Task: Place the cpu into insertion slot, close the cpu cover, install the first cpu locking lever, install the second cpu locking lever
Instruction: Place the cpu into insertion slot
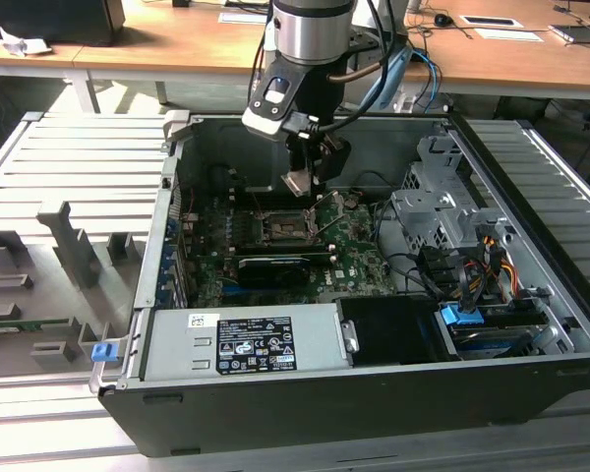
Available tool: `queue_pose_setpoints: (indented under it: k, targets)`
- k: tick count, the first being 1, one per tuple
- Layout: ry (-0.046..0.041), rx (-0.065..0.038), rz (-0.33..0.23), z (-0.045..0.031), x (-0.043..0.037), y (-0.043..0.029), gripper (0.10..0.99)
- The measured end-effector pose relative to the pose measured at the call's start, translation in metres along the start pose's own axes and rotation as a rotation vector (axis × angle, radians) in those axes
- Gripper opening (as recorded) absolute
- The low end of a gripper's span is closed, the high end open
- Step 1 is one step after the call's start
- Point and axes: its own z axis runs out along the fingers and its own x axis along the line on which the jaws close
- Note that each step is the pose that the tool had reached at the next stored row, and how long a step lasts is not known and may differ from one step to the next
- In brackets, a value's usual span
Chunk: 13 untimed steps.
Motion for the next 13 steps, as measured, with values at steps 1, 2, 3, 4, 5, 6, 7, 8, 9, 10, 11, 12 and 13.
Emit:
queue_pose_setpoints:
  k: [1, 2, 3, 4, 5, 6, 7, 8, 9, 10, 11, 12, 13]
  targets:
    - [0.0000, 0.000, 0.000, 0.0001, 0.0002, -0.0004, 0.541]
    - [0.0000, 0.000, 0.000, 0.0002, 0.0004, -0.0010, 0.541]
    - [0.0000, 0.000, 0.000, 0.0004, 0.0007, -0.0017, 0.541]
    - [0.0000, 0.000, 0.000, 0.0005, 0.0010, -0.0025, 0.541]
    - [0.0000, 0.000, 0.000, 0.0006, 0.0012, -0.0030, 0.541]
    - [0.0001, 0.000, 0.000, 0.0007, 0.0014, -0.0033, 0.541]
    - [0.0001, 0.000, 0.000, 0.0010, 0.0015, -0.0035, 0.541]
    - [0.0000, 0.000, 0.002, 0.0012, 0.0015, -0.0036, 0.541]
    - [-0.0006, 0.000, 0.009, 0.0015, 0.0015, -0.0037, 0.541]
    - [-0.0013, -0.001, 0.017, 0.0019, 0.0015, -0.0037, 0.541]
    - [-0.0017, -0.001, 0.021, 0.0021, 0.0015, -0.0037, 0.541]
    - [-0.0020, -0.001, 0.024, 0.0023, 0.0015, -0.0038, 0.541]
    - [-0.0024, -0.001, 0.028, 0.0025, 0.0014, -0.0038, 0.541]
